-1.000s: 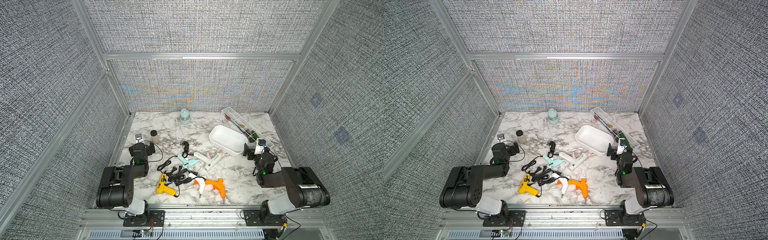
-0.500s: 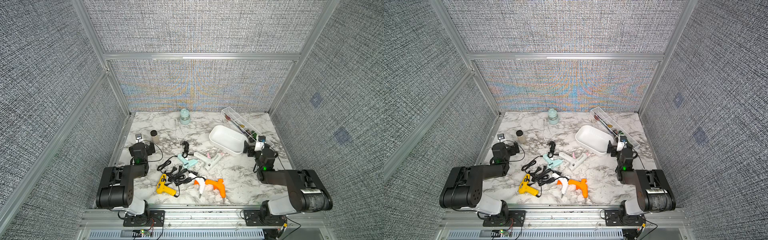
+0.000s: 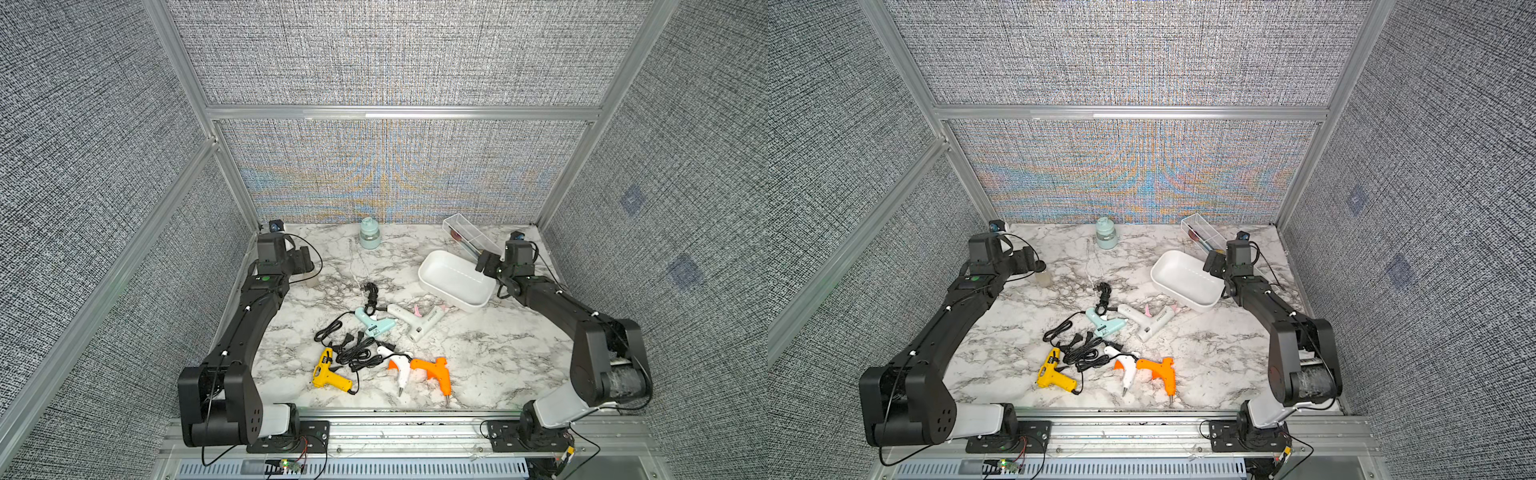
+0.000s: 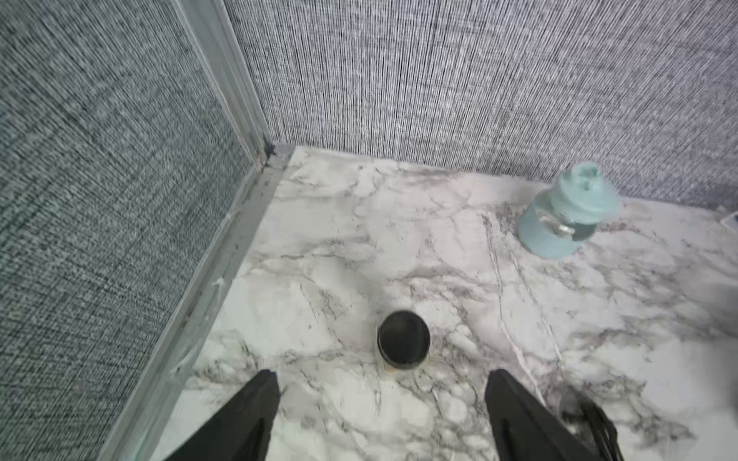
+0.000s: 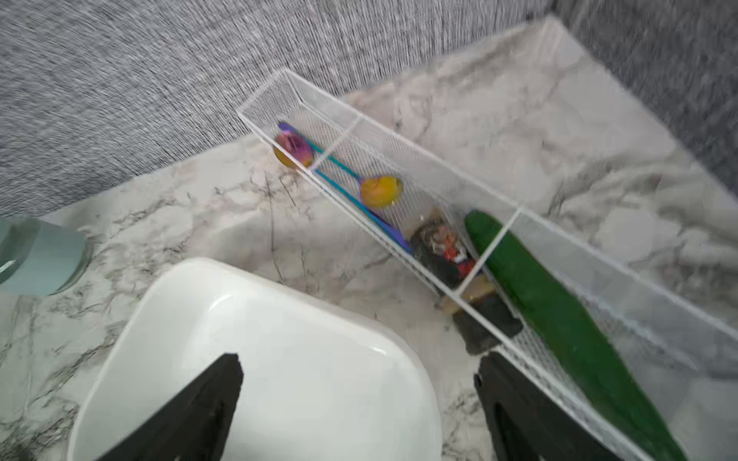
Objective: Put the hot melt glue gun into the storage box
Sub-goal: Pick up the storage box at the center of the board.
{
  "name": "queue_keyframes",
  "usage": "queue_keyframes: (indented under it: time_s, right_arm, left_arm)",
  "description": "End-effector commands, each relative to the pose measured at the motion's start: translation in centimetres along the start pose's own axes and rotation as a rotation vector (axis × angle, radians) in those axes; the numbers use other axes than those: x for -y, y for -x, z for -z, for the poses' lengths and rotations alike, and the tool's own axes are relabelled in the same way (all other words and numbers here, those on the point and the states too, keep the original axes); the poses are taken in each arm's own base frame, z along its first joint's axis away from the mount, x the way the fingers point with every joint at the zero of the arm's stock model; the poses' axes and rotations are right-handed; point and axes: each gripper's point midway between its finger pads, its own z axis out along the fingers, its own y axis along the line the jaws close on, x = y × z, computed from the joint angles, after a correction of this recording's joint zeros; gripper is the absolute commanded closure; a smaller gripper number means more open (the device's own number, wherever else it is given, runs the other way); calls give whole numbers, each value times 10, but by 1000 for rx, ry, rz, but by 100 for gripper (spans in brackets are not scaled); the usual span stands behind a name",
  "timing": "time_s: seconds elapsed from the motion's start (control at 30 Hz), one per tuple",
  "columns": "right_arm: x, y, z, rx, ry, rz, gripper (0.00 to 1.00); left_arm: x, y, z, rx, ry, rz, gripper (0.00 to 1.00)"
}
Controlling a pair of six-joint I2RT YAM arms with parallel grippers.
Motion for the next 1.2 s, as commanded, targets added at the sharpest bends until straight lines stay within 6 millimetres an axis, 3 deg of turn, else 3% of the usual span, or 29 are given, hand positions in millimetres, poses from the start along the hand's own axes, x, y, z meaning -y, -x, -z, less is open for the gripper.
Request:
queue_keyframes:
  time_s: [0.0, 0.13, 0.23, 0.43, 0.57, 0.63, 0.7, 0.87, 1.17]
  right_arm:
    - [10, -38, -10, -171, -62, -115, 4]
    - [8, -49, -29, -246, -78, -122, 8]
    - [10, -63, -39, -308, -103, -133, 18]
    - [21, -79, -38, -360, -151, -155, 28]
    - [21, -77, -32, -361, -154, -134, 51]
    - [22, -73, -27, -359, -161, -120, 66]
    - [21, -69, -23, -355, -163, -102, 74]
    - [25, -68, -16, -369, -182, -68, 81]
    - [20, -78, -25, -401, -171, -55, 93]
  left_arm:
    - [-1, -31, 2, -130, -2, 12, 15]
    - [2, -38, -3, -157, -18, 6, 15]
    - [5, -39, -6, -170, -30, 5, 22]
    - [5, -39, -5, -172, -33, -2, 33]
    - [7, -40, -6, -174, -47, -2, 43]
    - [8, -40, -6, -182, -48, -2, 49]
    - [8, -40, -6, -184, -47, -4, 54]
    - [9, -40, -5, -187, -57, -2, 57]
    - [11, -38, -2, -182, -63, -5, 60]
